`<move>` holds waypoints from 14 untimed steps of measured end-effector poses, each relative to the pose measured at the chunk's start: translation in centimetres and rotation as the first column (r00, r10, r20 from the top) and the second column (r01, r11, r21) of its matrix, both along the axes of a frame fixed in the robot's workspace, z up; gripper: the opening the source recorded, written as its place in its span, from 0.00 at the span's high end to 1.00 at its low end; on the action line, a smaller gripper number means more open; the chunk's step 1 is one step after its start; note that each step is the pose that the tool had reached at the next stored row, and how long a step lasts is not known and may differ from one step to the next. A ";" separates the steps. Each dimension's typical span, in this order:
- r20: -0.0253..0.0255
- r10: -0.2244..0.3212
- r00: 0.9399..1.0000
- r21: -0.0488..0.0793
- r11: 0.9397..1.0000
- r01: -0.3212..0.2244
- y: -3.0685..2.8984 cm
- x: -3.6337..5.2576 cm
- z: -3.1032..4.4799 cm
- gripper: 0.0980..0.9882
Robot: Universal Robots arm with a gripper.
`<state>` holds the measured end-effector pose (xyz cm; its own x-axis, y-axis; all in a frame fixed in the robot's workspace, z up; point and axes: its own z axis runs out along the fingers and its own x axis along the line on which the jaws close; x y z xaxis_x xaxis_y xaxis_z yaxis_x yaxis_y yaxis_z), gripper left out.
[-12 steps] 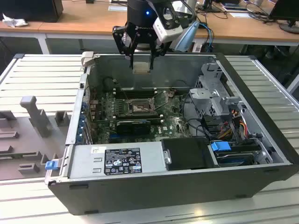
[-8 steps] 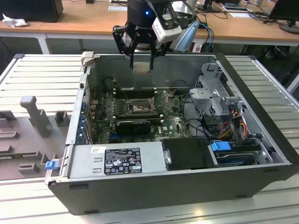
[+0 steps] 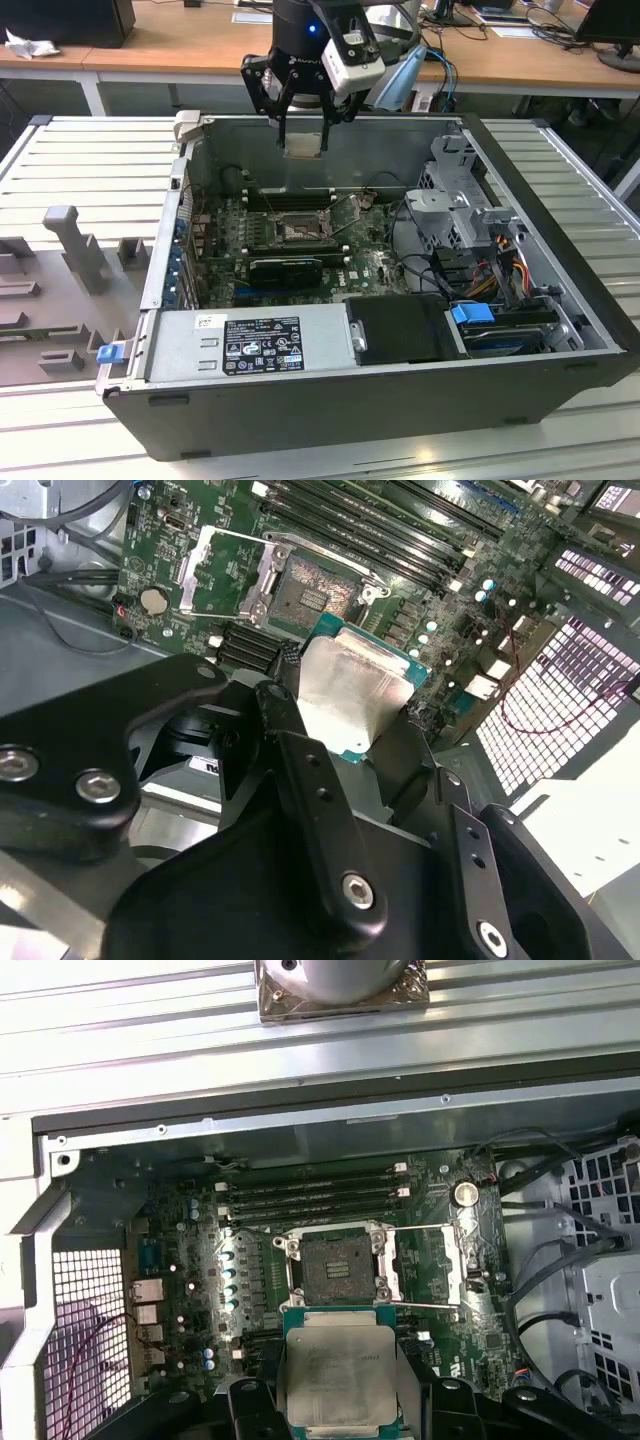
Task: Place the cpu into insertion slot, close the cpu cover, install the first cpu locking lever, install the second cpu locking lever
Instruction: 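Place the cpu into insertion slot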
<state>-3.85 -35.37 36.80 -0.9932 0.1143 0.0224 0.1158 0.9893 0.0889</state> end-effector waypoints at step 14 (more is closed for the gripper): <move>-0.001 -0.036 0.999 0.000 0.999 0.036 0.00 0.00 -0.07 0.51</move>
<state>-3.85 -35.37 36.74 -0.9884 0.1500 0.0233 0.1515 0.9844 0.0889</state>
